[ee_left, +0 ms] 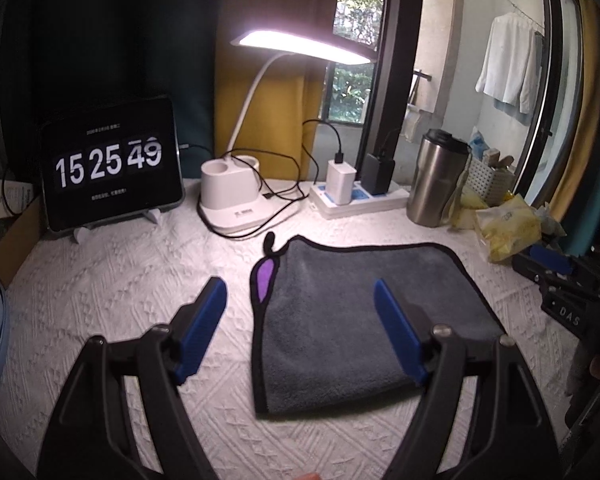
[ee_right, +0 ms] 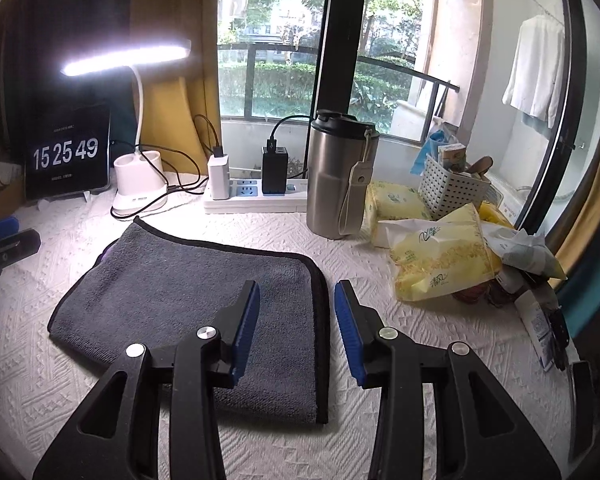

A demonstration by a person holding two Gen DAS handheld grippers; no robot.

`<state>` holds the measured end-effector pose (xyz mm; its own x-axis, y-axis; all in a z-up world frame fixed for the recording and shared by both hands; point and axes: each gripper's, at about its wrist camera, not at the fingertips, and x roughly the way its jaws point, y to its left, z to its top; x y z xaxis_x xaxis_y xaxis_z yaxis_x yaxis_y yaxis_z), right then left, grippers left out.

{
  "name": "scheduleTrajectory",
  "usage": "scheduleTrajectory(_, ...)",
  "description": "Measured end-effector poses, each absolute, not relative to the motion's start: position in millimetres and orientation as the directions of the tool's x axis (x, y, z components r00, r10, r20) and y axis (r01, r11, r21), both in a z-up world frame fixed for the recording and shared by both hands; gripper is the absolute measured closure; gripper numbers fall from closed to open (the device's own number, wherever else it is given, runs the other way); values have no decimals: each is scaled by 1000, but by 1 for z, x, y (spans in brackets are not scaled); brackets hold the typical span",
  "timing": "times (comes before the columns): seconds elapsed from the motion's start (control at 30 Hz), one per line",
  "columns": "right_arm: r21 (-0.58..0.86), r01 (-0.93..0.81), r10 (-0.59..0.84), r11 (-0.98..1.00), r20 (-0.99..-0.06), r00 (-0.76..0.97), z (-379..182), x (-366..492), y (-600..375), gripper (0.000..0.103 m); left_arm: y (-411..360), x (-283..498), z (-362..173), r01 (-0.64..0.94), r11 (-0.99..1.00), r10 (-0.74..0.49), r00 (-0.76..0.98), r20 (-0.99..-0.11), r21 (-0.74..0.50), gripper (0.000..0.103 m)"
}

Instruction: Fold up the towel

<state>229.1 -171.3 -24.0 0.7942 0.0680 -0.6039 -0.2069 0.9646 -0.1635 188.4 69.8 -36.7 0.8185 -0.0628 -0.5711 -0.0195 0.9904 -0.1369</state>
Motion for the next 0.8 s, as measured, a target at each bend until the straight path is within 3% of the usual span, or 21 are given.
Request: scheduleTrajectory(0.8, -140, -229, 121, 963, -536, 836, 10, 155, -174, 62, 43, 117, -10, 44, 992, -98, 858, -505, -118, 25)
